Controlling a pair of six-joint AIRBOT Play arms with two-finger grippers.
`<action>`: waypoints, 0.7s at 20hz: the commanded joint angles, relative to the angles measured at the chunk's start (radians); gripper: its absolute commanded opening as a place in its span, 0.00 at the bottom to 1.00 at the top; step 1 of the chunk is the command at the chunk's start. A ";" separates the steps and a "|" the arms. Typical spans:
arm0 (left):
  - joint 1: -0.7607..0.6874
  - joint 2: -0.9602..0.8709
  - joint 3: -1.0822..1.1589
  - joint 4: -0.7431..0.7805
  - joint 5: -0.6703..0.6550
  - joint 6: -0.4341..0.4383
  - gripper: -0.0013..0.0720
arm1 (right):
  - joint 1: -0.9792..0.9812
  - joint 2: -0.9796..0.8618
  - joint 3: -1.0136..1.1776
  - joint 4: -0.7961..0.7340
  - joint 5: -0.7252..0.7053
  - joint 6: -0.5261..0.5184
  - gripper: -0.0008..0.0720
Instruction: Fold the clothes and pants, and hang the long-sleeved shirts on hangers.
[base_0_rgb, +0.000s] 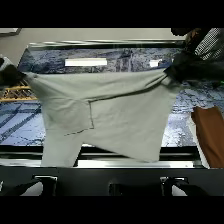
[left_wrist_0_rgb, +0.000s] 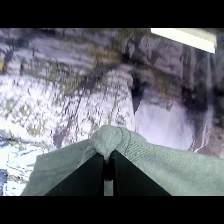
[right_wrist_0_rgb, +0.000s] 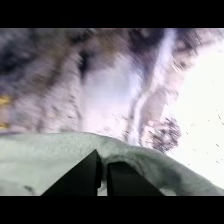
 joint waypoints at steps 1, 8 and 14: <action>-0.097 -0.366 -0.006 -0.014 0.078 0.013 0.04 | 0.001 -0.346 0.001 0.055 -0.069 -0.062 0.06; -0.135 -0.709 0.222 -0.065 0.087 0.013 0.07 | 0.001 -0.612 0.001 0.236 -0.320 -0.138 0.15; -0.027 -0.625 0.285 -0.065 -0.028 0.018 0.30 | -0.132 -0.489 0.003 0.238 -0.014 -0.278 0.69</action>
